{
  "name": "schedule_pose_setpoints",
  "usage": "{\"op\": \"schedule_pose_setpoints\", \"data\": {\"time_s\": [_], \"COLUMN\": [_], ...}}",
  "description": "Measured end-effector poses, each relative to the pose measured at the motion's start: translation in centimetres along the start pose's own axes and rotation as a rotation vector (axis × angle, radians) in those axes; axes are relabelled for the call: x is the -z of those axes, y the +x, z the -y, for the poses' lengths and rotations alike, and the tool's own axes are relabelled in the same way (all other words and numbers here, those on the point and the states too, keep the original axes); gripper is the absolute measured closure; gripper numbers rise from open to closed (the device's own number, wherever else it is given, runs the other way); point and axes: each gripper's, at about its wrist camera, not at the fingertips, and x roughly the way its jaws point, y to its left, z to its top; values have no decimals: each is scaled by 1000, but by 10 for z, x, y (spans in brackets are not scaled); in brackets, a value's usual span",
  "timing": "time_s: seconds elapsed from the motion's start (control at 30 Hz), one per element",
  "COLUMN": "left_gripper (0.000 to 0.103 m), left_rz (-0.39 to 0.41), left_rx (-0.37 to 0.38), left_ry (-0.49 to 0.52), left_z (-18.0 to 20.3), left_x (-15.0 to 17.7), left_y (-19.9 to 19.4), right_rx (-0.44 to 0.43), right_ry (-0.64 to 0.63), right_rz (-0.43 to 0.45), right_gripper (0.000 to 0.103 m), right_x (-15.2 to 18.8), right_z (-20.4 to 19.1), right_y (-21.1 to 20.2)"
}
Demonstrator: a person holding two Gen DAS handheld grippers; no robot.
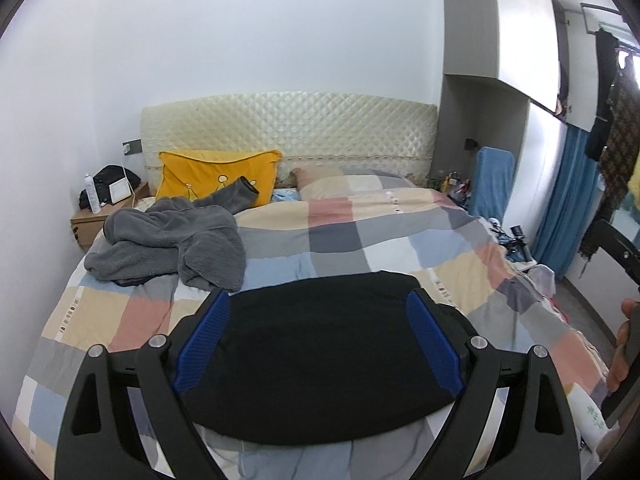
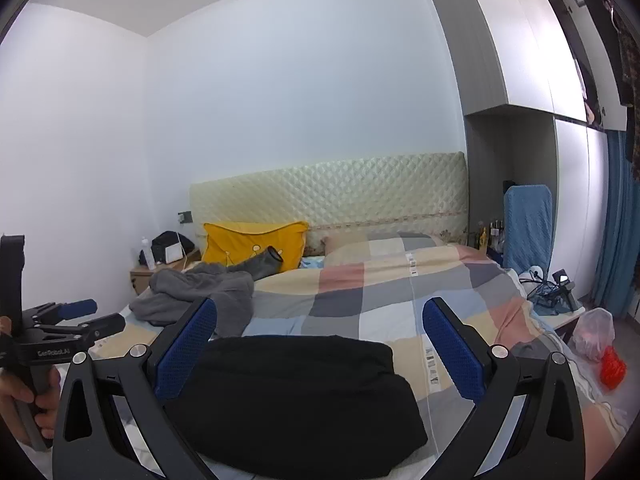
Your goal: Fold large clothes
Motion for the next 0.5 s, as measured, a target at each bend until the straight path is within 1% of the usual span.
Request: {"op": "schedule_pose_setpoints", "data": {"time_s": [0.23, 0.43, 0.5], "left_gripper": [12, 10, 9], "left_rz": [26, 47, 49], "left_rx": [16, 23, 26], "left_ry": [17, 27, 27], "left_z": [11, 18, 20], "left_x": [20, 37, 45], "left_y": [-29, -47, -52], "right_rx": [-12, -3, 11], "right_ry": [4, -7, -4], "right_rz": [6, -30, -56], "right_gripper": [0, 0, 0], "right_x": [22, 45, 56], "right_z": [-13, -20, -18], "right_y": [-27, -36, -36]}}
